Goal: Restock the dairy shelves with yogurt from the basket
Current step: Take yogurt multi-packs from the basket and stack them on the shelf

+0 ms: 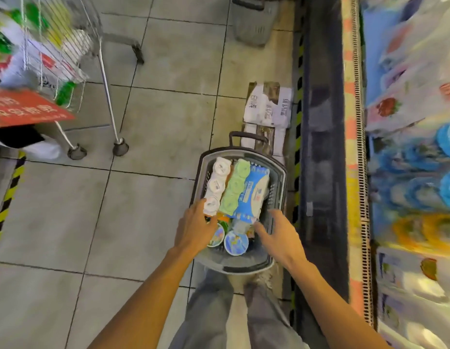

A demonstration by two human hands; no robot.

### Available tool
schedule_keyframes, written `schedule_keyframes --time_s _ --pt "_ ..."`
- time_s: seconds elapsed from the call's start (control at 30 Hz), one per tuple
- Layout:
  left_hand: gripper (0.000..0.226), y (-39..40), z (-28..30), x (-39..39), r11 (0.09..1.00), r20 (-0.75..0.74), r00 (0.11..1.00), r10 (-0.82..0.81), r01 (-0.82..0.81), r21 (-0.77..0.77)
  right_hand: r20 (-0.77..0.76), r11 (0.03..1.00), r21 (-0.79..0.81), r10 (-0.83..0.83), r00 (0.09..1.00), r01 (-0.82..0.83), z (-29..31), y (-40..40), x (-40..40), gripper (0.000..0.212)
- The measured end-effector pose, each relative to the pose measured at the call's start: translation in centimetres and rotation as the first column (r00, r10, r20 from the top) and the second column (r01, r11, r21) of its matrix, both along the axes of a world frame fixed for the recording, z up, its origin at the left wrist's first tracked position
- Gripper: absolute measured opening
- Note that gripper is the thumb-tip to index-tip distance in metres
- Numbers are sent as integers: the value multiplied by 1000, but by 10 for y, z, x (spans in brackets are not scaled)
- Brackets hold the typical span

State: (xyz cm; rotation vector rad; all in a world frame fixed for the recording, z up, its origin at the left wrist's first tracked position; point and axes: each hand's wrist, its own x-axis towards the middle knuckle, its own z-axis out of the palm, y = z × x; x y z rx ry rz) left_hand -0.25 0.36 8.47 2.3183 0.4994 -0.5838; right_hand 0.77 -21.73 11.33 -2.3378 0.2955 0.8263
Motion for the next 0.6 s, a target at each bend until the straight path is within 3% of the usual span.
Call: schedule_keyframes --time_s 0.23,0.43,0.6 --pt "78 -4 -157 23 990 -133 991 2 17 137 -108 998 3 62 992 -62 -170 29 55 87" --pt "112 -2 -246 42 977 -220 975 -27 73 201 -176 988 156 31 984 -3 -272 64 80 108" --pt "95 6 -267 46 959 -115 992 -46 76 273 -248 946 246 -147 958 209 -299 78 84 101"
